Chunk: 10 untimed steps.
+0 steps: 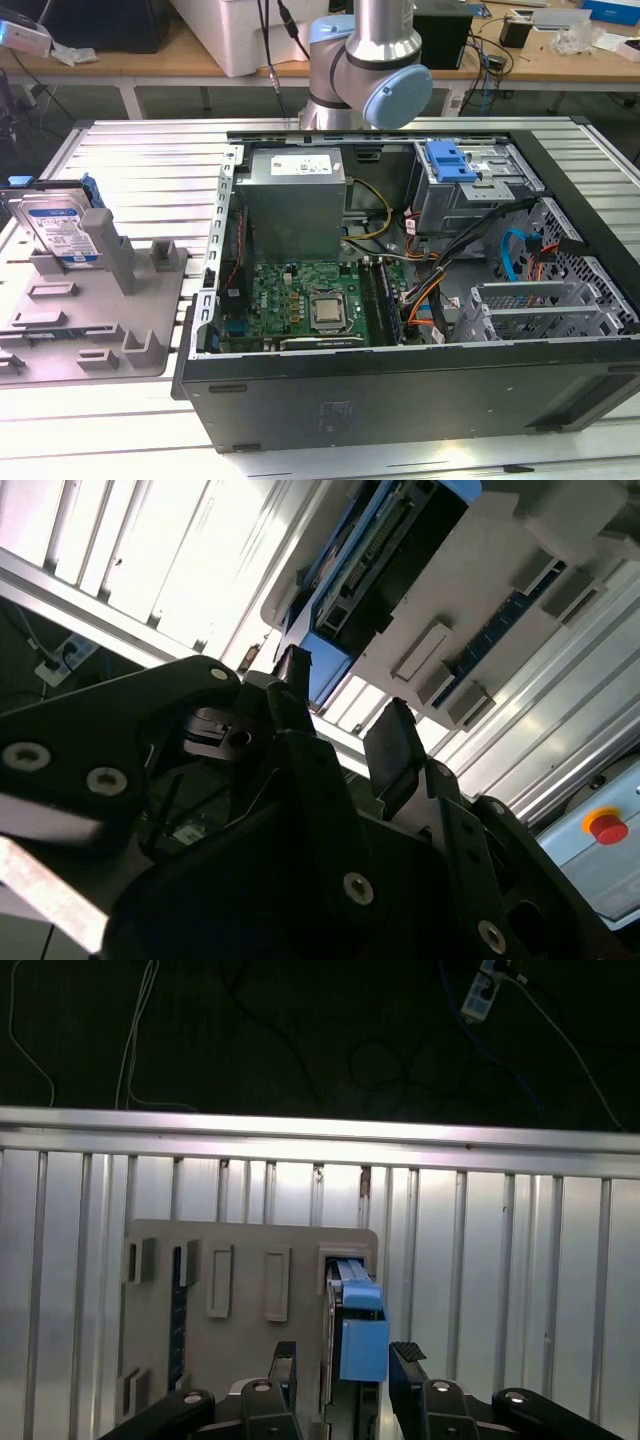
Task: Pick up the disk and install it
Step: 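Pick up the disk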
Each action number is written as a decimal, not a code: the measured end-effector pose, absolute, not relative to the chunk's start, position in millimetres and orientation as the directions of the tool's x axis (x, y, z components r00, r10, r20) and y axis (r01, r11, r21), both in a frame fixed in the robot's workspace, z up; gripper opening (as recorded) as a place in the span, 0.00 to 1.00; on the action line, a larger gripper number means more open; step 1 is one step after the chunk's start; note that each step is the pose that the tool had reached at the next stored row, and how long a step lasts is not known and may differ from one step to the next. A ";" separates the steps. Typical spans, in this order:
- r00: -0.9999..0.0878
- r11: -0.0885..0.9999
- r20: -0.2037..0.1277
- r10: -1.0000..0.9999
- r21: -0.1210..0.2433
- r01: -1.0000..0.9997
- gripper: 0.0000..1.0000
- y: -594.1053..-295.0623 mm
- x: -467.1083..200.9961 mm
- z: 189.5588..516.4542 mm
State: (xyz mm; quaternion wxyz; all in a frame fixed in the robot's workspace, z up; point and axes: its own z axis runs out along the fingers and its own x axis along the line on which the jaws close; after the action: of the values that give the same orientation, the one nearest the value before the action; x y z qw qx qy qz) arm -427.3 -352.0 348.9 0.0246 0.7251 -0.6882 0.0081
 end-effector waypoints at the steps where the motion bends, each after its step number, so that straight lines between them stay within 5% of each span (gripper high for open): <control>1: 0.053 -0.052 0.045 -0.998 0.025 -0.998 0.49 -352.0 -427.0 348.7; 10: 0.053 -0.052 0.040 -0.998 0.025 -0.998 0.49 -352.0 -425.1 345.1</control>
State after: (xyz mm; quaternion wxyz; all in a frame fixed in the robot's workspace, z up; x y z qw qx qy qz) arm -425.1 -352.0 345.1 0.0227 0.7252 -0.6882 0.0061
